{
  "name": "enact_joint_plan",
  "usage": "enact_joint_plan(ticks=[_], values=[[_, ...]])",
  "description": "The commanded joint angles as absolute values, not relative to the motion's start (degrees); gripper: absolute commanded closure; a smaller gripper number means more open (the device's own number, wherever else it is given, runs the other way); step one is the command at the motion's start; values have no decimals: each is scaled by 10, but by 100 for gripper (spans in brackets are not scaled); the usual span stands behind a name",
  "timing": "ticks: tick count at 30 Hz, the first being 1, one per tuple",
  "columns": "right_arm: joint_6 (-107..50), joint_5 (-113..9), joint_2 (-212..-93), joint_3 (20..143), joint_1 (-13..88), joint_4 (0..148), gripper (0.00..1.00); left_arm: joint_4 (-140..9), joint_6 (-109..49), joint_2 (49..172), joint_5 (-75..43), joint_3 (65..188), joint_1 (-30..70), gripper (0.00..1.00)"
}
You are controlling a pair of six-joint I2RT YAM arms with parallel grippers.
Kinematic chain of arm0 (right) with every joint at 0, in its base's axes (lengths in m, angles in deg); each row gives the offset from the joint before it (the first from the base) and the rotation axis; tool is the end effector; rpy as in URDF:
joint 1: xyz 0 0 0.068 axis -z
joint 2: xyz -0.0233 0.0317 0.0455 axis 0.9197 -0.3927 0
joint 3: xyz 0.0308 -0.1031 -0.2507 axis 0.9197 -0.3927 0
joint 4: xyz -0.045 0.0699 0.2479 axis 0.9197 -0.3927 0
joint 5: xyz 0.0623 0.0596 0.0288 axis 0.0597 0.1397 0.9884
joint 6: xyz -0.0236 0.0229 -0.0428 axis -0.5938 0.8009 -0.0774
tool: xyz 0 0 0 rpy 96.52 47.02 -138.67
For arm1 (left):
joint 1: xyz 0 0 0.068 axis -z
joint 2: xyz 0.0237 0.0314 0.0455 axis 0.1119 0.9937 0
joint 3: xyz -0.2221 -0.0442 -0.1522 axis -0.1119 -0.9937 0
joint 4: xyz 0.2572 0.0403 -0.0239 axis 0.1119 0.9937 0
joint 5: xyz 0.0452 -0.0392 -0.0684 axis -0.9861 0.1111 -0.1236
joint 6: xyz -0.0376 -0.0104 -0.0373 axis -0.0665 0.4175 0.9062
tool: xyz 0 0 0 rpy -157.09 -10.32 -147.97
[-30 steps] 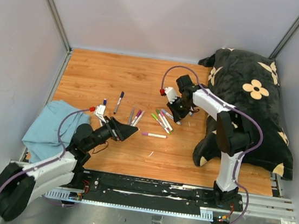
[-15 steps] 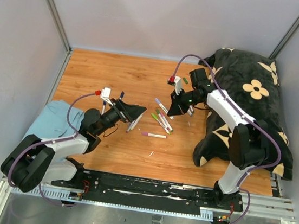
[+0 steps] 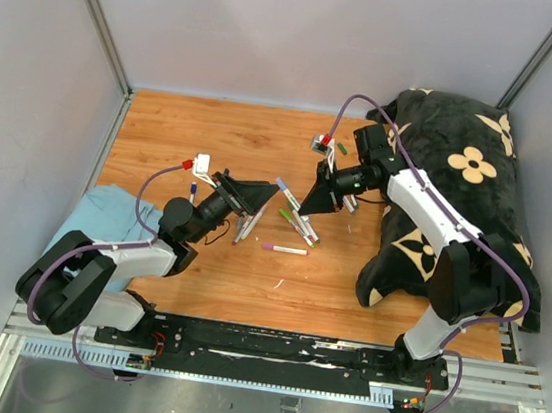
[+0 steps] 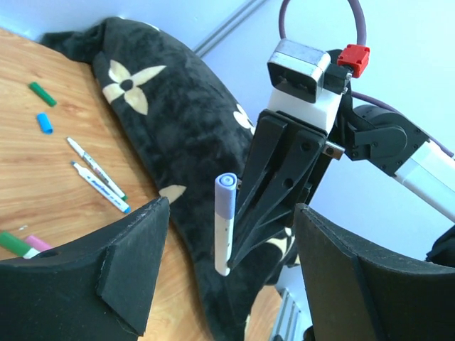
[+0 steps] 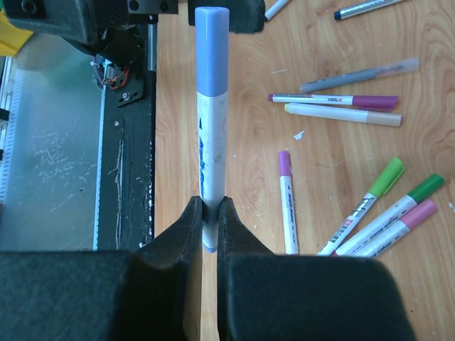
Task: Open the pen caps
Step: Open the pen cap from the pen.
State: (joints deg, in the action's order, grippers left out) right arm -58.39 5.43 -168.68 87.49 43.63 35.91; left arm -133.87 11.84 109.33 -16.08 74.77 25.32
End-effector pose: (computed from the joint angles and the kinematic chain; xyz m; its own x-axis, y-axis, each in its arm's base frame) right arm 0.3147 0.1703 0.2953 -0.4259 -0.3649 -0.8280 -0.8958 0.0412 0.4426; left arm 0.2065 -0.1336 0.2362 -0.3708 -0.7116 -0.5968 0.5677 0.3348 -0.7521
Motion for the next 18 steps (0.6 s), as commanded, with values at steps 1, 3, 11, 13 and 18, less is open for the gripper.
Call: enact_joint_plan(ticks=[1, 3, 11, 13, 18], values=[[-590, 89, -1676, 869, 420, 351, 99, -1382, 107, 1119, -187, 777, 275, 29], [-590, 87, -1675, 868, 415, 351, 99, -1379, 105, 1126, -193, 783, 281, 33], [-592, 88, -1675, 868, 405, 350, 99, -1361, 86, 1131, -208, 791, 296, 64], [-592, 89, -1676, 867, 403, 351, 99, -1359, 87, 1132, -205, 790, 296, 81], [-598, 94, -1675, 868, 403, 345, 95, -1354, 83, 1125, -202, 785, 297, 100]])
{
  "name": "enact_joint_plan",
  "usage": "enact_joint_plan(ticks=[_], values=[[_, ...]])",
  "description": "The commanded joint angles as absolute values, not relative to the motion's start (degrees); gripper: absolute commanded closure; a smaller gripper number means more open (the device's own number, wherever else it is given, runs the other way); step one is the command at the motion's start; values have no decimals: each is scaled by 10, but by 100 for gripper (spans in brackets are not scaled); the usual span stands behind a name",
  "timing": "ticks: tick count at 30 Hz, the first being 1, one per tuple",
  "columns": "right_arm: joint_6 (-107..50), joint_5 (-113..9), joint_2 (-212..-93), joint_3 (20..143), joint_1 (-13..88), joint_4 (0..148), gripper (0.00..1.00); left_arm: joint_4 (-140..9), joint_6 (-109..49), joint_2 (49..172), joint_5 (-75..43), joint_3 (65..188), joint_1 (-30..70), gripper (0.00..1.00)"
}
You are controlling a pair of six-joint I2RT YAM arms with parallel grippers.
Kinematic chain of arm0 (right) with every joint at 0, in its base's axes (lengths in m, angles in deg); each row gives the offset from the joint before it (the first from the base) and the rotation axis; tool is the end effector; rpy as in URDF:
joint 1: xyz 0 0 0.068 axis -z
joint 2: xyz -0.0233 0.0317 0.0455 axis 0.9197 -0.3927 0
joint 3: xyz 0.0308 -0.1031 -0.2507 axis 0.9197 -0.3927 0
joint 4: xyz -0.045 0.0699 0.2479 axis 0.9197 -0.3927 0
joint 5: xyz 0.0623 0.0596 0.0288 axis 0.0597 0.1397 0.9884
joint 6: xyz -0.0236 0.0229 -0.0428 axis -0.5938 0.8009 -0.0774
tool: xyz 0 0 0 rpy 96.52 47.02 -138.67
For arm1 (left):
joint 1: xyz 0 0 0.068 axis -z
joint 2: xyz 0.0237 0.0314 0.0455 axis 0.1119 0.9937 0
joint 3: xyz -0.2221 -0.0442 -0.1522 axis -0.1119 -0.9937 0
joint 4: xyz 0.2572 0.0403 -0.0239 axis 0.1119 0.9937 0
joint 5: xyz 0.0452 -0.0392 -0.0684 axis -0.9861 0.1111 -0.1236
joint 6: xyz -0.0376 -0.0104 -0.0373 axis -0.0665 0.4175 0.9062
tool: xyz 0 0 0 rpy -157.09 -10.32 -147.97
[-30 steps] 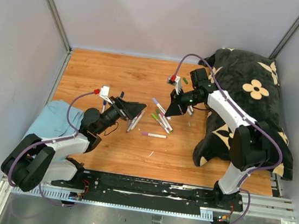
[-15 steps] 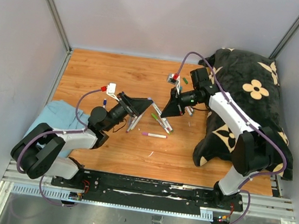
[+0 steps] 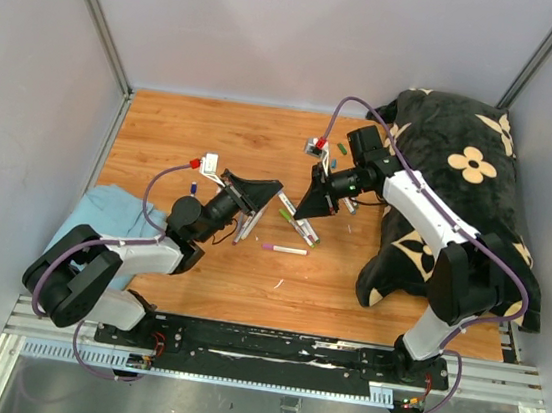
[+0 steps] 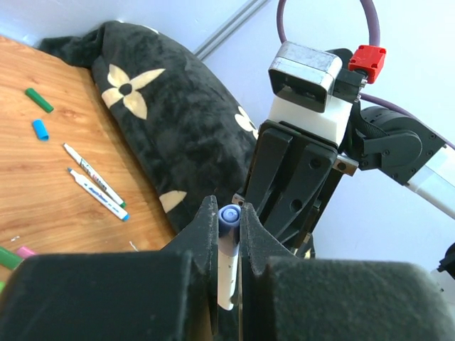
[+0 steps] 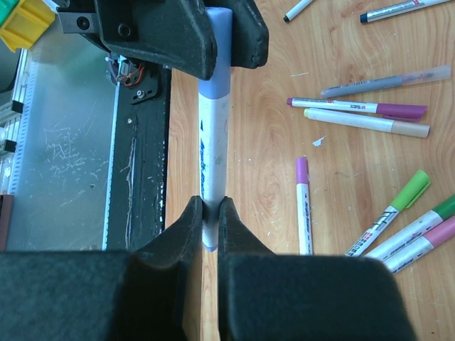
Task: Open the pen caps
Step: Open the pen cap from the pen.
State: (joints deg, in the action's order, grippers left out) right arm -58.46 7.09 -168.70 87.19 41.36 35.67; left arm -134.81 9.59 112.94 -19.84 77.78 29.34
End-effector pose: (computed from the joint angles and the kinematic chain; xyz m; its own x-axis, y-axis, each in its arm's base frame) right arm 0.3064 0.1825 0.2942 -0.4193 -0.3744 -0.8271 -0.8886 -0.0176 0.4584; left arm 0.2097 -0.1543 0.2389 -0.3568 -0.7070 -0.6106 0.5804 0.3445 -0.7379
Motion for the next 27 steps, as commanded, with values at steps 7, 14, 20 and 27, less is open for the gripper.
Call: enact_joint_plan(ticks=[7, 14, 20, 27], values=[[-559, 104, -1670, 859, 392, 378, 61, -1395, 96, 1131, -191, 771, 306, 100], [-536, 86, -1669, 852, 371, 400, 68, -1424, 102, 1145, -190, 767, 313, 100], [-539, 89, -1666, 848, 371, 400, 99, -1420, 73, 1133, -217, 770, 303, 100], [-539, 113, -1687, 842, 362, 400, 99, -1376, 72, 1081, -261, 838, 176, 100]])
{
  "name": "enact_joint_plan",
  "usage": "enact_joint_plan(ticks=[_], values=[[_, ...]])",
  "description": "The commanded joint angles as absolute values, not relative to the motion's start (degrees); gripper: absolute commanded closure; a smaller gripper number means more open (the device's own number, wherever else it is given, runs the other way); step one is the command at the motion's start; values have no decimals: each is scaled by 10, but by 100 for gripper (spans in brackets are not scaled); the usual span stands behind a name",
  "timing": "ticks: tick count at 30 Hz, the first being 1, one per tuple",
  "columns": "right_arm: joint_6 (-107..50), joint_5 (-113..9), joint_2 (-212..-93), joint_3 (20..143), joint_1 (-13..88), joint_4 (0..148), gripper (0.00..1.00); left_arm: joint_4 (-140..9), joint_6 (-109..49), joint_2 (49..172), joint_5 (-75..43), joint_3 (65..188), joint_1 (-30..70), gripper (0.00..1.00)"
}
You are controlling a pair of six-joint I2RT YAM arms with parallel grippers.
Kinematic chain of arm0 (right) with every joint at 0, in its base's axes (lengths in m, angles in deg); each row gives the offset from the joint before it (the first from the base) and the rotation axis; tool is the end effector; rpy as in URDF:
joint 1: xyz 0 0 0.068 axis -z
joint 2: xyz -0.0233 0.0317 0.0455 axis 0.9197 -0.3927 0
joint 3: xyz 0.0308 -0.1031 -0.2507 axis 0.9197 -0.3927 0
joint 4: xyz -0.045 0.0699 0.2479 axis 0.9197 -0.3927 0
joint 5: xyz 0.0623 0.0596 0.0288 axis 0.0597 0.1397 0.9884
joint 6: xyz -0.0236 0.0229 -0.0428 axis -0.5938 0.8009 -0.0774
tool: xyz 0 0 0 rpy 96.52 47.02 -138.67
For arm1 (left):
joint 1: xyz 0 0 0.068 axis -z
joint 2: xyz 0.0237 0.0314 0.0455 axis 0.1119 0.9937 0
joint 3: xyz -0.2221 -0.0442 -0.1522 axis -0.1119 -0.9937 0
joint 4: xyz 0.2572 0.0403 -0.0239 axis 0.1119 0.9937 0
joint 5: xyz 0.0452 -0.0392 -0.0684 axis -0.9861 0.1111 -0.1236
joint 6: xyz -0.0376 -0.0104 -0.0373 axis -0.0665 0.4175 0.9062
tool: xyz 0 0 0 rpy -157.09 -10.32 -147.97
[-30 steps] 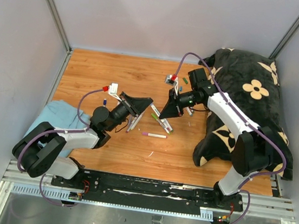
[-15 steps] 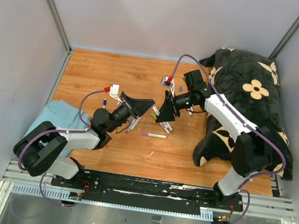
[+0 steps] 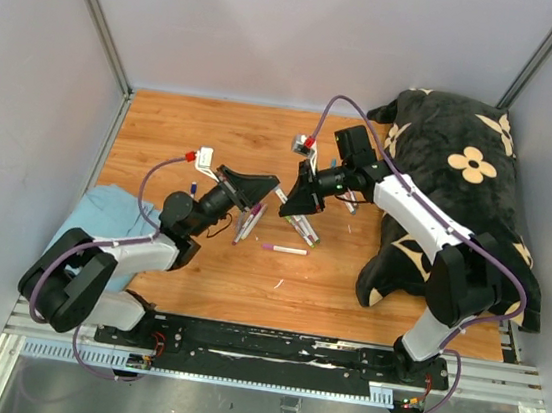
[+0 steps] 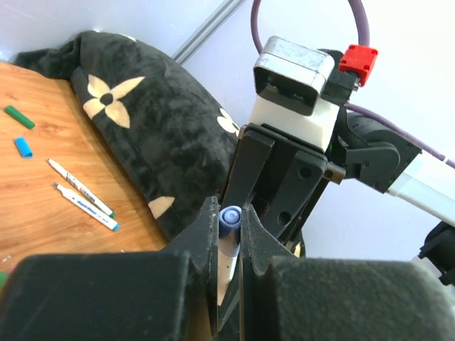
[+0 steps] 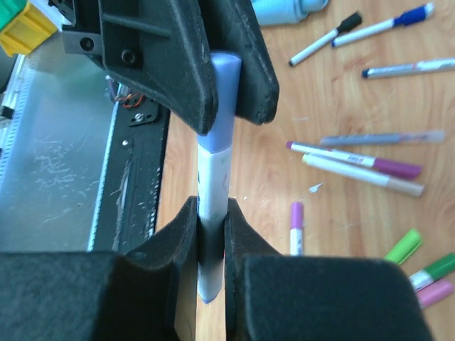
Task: Open the pen caps
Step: Open the pen cap from the pen.
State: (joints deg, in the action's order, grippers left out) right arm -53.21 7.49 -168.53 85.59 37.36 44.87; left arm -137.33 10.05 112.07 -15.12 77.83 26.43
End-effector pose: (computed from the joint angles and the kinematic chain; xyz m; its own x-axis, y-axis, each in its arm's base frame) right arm 0.2999 0.2075 0.2957 -0.3751 -0.3515 -0.8578 -0.9007 -0.0805 0.4269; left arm 0.2126 -0.1439 0.2472 -0.3415 -0.7076 -0.6186 0.6331 0.3133 -0.7079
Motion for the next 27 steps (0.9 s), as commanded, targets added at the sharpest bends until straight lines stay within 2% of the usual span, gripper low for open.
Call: enact_joint_plan(ticks=[1, 8, 14, 19, 23, 27], values=[[-541, 112, -1686, 842, 361, 400, 99, -1360, 65, 1075, -262, 855, 161, 100], [-549, 51, -1686, 842, 368, 400, 99, -1308, 40, 1027, -271, 874, 120, 100], [-523, -301, -1679, 822, 376, 456, 99, -1254, 56, 954, -256, 783, 119, 100], [-518, -485, -1706, 793, 385, 518, 97, -1232, 86, 897, -230, 700, 119, 100], [-490, -551, -1746, 805, 401, 524, 95, -1223, 106, 858, -214, 649, 119, 100], [-465, -544, -1775, 812, 428, 524, 94, -1190, 120, 822, -211, 621, 119, 100]])
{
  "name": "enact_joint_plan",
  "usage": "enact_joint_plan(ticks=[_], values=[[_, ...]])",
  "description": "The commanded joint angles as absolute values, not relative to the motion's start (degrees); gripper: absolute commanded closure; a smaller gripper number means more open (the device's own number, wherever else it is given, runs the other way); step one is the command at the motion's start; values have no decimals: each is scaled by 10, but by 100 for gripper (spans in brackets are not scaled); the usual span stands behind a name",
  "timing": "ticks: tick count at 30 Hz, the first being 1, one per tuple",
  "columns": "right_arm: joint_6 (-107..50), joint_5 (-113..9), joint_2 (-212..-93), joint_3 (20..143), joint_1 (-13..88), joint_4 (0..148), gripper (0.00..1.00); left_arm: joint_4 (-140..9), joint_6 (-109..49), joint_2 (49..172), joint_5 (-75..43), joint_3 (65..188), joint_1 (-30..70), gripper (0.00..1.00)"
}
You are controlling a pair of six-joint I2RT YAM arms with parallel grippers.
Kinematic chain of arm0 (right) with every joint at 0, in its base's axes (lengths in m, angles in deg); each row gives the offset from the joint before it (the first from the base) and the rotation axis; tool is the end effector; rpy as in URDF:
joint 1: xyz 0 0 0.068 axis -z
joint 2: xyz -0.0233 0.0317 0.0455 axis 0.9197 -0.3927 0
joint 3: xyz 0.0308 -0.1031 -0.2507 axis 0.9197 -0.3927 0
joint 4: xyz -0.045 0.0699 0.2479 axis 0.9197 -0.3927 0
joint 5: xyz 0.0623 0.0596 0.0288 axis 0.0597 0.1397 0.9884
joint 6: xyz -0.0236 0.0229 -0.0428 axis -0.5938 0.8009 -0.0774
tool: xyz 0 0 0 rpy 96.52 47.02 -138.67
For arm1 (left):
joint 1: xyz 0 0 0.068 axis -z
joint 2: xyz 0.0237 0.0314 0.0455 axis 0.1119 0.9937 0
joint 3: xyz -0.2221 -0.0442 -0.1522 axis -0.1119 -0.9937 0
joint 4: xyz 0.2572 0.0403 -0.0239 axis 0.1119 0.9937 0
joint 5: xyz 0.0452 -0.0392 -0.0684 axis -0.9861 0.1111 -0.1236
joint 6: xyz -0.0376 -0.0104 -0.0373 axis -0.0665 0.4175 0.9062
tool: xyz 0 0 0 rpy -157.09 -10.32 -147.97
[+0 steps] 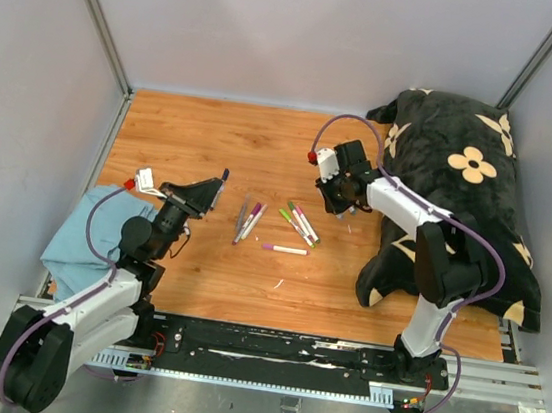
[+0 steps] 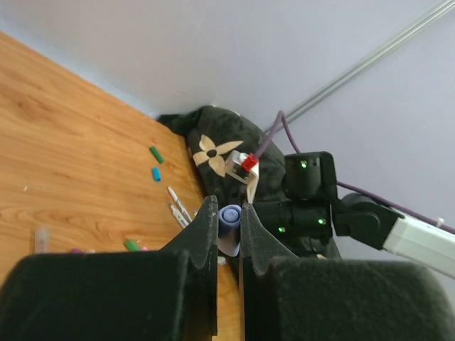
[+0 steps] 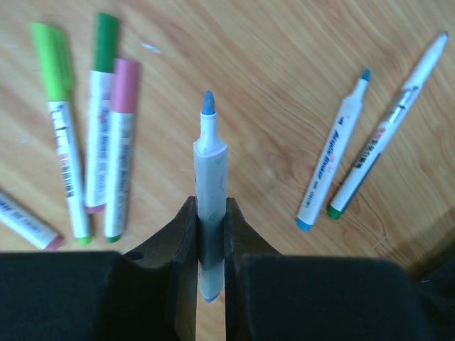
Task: Open the pen caps
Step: Open the pen cap from the pen, then place the pen at the center of the board.
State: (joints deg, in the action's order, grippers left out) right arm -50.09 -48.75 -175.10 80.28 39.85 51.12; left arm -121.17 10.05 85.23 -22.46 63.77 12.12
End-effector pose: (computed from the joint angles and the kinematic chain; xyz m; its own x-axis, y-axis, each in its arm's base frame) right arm 0.3449 0.1834 0.2166 -0.5427 -0.5592 -0.6267 -0.7093 0.7047 -0.0147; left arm 0.1706 -0.0583 0.2334 -0.1024 -0.7978 -0.5941 0.4271 0.5042 -0.7506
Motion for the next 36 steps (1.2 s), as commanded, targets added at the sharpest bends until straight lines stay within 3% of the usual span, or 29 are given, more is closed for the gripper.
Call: enact_joint_plan(ticks=[1, 36], values=[[-464, -543, -1782, 813, 433, 524, 94, -1184, 122, 816, -211, 615, 119, 100], [-412, -480, -1831, 826, 485, 525, 77, -1184, 180, 854, -165, 592, 120, 100]])
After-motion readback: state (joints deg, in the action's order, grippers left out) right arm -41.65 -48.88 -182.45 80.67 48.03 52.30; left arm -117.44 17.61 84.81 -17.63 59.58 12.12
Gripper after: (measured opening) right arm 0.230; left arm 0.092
